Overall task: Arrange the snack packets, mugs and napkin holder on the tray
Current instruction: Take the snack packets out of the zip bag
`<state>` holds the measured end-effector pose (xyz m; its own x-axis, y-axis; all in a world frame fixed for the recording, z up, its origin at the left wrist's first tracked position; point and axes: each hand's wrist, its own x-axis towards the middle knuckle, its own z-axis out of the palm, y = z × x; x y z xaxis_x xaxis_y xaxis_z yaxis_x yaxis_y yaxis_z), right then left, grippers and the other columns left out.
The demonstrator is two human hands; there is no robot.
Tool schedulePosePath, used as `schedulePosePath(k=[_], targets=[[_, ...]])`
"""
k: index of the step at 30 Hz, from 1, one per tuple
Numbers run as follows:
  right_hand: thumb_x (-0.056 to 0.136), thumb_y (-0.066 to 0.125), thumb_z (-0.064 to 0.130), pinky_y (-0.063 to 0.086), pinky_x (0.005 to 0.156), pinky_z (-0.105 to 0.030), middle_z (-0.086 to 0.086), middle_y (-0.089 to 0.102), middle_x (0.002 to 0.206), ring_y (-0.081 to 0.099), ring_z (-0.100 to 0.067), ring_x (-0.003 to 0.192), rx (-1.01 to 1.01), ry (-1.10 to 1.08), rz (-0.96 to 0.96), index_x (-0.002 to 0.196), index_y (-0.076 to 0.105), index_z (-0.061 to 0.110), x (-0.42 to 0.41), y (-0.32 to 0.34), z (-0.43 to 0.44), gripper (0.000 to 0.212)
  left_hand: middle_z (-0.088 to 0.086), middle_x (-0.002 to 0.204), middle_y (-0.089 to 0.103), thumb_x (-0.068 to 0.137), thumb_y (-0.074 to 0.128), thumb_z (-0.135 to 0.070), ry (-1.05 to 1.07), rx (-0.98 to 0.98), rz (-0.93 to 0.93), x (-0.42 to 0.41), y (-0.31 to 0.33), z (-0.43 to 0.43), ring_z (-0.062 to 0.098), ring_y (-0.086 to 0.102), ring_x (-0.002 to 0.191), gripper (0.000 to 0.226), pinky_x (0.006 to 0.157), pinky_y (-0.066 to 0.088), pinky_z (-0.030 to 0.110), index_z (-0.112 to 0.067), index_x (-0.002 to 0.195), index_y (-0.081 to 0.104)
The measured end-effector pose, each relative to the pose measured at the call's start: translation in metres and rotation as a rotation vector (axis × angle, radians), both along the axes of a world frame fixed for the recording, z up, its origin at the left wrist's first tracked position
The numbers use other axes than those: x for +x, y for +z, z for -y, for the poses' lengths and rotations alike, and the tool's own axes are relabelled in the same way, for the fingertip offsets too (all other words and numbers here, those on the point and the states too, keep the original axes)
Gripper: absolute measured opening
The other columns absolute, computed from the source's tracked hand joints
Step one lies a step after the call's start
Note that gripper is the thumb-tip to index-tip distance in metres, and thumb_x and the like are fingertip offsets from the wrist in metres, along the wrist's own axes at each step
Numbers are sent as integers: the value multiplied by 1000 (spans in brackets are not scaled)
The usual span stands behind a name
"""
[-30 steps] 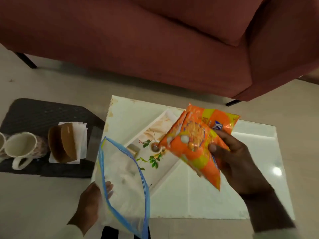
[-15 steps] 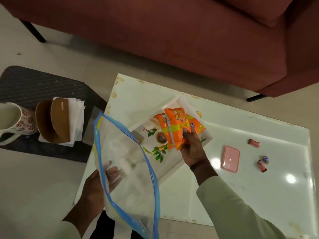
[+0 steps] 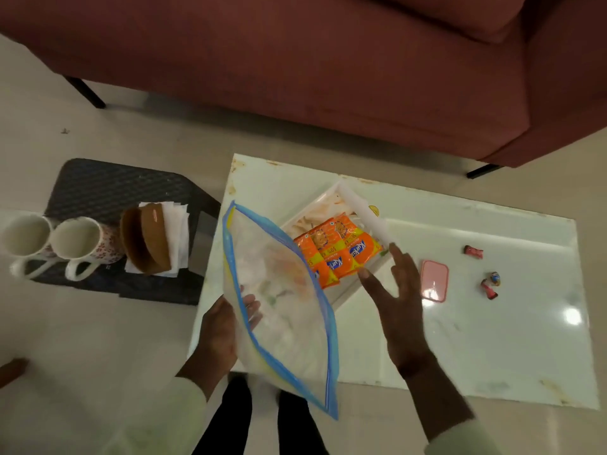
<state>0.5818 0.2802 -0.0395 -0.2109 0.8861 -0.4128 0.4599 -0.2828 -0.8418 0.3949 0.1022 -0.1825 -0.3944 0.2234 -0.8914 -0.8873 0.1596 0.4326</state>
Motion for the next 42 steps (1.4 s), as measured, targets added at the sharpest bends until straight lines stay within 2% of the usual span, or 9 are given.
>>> schedulePosePath(k=[7, 10, 13, 17, 24, 28, 33, 39, 42], targets=[[64, 72, 73, 20, 116, -26, 14, 3, 165, 6, -9, 152, 462, 552, 40, 149, 29, 44, -20, 217, 78, 99, 1, 71, 73, 97, 50, -24, -140, 154, -21, 1, 130, 0, 18, 72, 71, 19, 74, 52, 40, -16, 97, 67], [62, 74, 73, 28, 118, -45, 9, -8, 165, 5, -17, 153, 606, 697, 161, 151, 21, 47, -36, 267, 108, 106, 2, 80, 75, 96, 50, -27, -196, 216, -52, 4, 184, 7, 19, 71, 82, 21, 76, 53, 38, -18, 97, 69], [62, 68, 78, 21, 115, -64, 5, -21, 164, -10, -24, 153, 672, 788, 363, 152, 3, 51, -49, 282, 127, 114, 3, 93, 76, 98, 46, -31, -292, 258, -20, 6, 222, 16, 21, 71, 91, 34, 80, 54, 38, -24, 91, 78], [65, 61, 80, 18, 116, -63, 0, -29, 161, -19, -30, 151, 694, 810, 480, 149, -5, 51, -53, 275, 141, 111, 7, 118, 70, 102, 49, -23, -441, 306, -49, 6, 253, 27, 28, 66, 111, 26, 85, 59, 38, -18, 122, 63], [59, 71, 78, 24, 117, -61, 1, -39, 155, -26, -34, 147, 574, 914, 579, 149, -8, 51, -48, 244, 151, 123, 1, 117, 64, 87, 34, -51, -581, 462, -49, 23, 292, 31, 18, 65, 105, 42, 101, 48, 44, -24, 112, 56], [60, 83, 61, 39, 111, -51, 4, -24, 162, -8, -33, 152, 501, 835, 469, 152, 6, 48, -39, 226, 159, 121, -1, 100, 76, 92, 48, -47, -555, 546, 28, 20, 300, 23, 15, 74, 88, 35, 68, 59, 32, -27, 96, 76], [74, 81, 40, 43, 103, -21, 0, 21, 157, 45, -24, 134, 545, 535, 238, 143, 43, 38, -32, 214, 162, 79, 12, 122, 69, 77, 76, -44, -606, 668, 90, 19, 313, 18, 27, 65, 114, 46, 87, 57, 41, -18, 115, 72], [66, 86, 20, 47, 98, -22, 7, 62, 123, 58, -9, 112, 382, 324, 98, 115, 68, 25, -10, 226, 147, 53, -5, 79, 75, 97, 54, -22, -842, 502, -592, 14, 339, 9, 15, 71, 75, 29, 69, 55, 34, -37, 84, 75], [64, 85, 9, 54, 88, -27, 4, 74, 103, 68, -13, 97, 269, 167, 46, 100, 75, 17, 10, 235, 136, 38, -1, 97, 68, 88, 68, -31, -844, 448, -875, 13, 346, 3, 21, 63, 91, 8, 85, 55, 40, -32, 94, 63]])
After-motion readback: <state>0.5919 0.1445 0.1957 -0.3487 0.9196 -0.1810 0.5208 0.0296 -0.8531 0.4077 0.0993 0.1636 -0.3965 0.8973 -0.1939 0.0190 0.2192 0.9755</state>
